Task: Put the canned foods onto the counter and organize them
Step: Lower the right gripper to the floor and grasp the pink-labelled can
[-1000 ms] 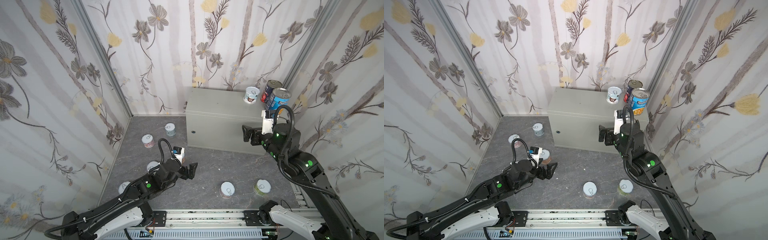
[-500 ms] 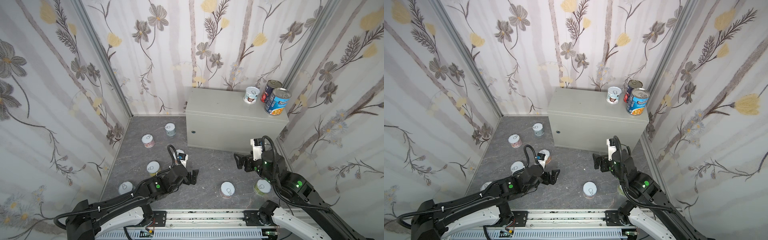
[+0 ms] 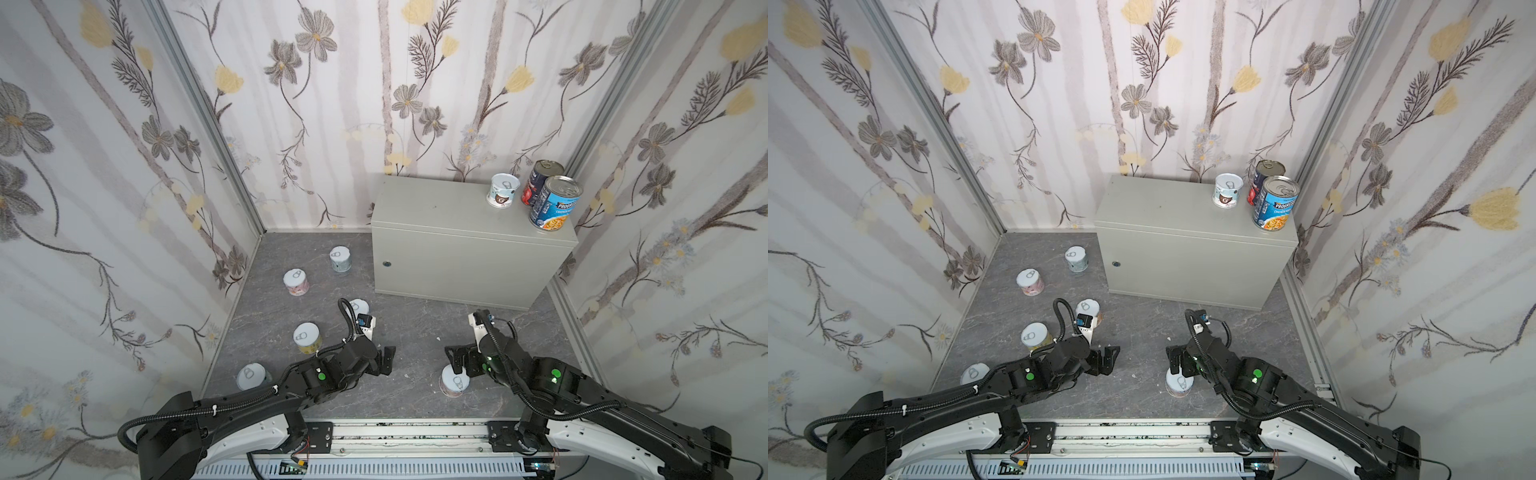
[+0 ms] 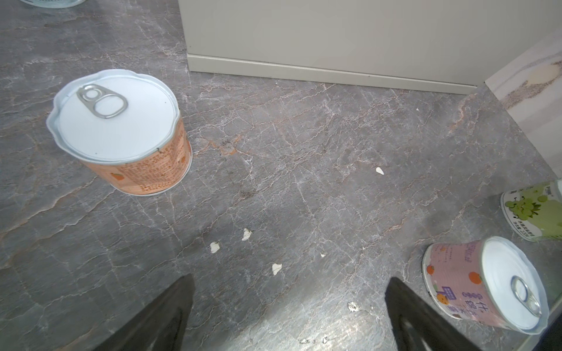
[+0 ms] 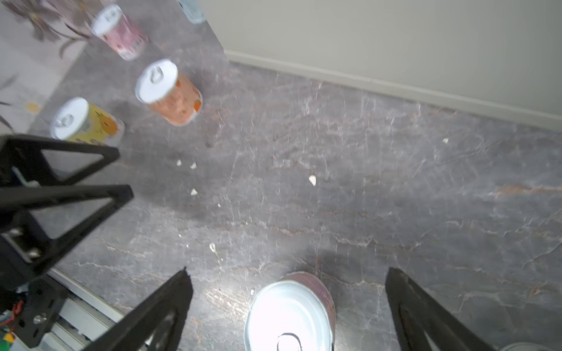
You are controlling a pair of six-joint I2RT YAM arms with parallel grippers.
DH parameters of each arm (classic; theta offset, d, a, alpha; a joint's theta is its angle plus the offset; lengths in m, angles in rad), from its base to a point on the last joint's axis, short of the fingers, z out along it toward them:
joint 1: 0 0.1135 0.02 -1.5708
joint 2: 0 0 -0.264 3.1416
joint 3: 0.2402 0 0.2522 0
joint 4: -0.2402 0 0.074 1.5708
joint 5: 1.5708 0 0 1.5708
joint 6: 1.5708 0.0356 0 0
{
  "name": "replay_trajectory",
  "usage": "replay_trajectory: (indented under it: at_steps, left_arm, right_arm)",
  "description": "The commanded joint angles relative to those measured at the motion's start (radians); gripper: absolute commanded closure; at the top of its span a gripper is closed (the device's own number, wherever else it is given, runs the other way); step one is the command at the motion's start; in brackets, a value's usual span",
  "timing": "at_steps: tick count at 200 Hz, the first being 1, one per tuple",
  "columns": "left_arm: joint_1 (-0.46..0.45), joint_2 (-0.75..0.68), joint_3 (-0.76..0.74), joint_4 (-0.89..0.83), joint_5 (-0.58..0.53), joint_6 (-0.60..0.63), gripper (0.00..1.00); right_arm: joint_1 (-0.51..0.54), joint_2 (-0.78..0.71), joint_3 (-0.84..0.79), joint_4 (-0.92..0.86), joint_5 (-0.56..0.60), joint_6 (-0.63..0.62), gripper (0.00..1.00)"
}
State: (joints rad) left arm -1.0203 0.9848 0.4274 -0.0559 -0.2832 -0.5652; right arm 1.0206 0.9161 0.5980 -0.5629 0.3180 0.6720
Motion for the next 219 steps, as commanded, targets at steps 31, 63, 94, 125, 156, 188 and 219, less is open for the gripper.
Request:
replay_trajectory:
  at_steps: [31,63,94,125,156,188,219]
  left_arm:
    - [0.001,0.001,-0.030,0.058,-0.014,-0.018,0.00]
    - [0.000,0.024,-0.039,0.086,-0.004,-0.013,0.00]
    - [0.000,0.035,-0.047,0.103,-0.003,-0.008,0.00]
    - [0.000,0.038,-0.061,0.115,-0.003,-0.009,0.00]
    - [0.000,0.041,-0.070,0.125,-0.005,-0.009,0.00]
    - [0.000,0.048,-0.078,0.137,-0.008,-0.010,0.00]
    - [0.000,0.058,-0.083,0.148,-0.008,-0.009,0.00]
  right_arm:
    - [0.097,0.086,-0.041,0.051,0.070,0.166,0.00]
    - [0.116,0.101,-0.079,0.091,0.046,0.198,0.00]
    - [0.145,0.137,-0.105,0.104,0.038,0.227,0.00]
    - [0.163,0.161,-0.149,0.145,0.014,0.250,0.00]
    - [0.187,0.208,-0.157,0.160,0.007,0.257,0.00]
    - [0.216,0.257,-0.169,0.182,0.008,0.276,0.00]
    - [0.227,0.296,-0.180,0.220,0.010,0.285,0.02]
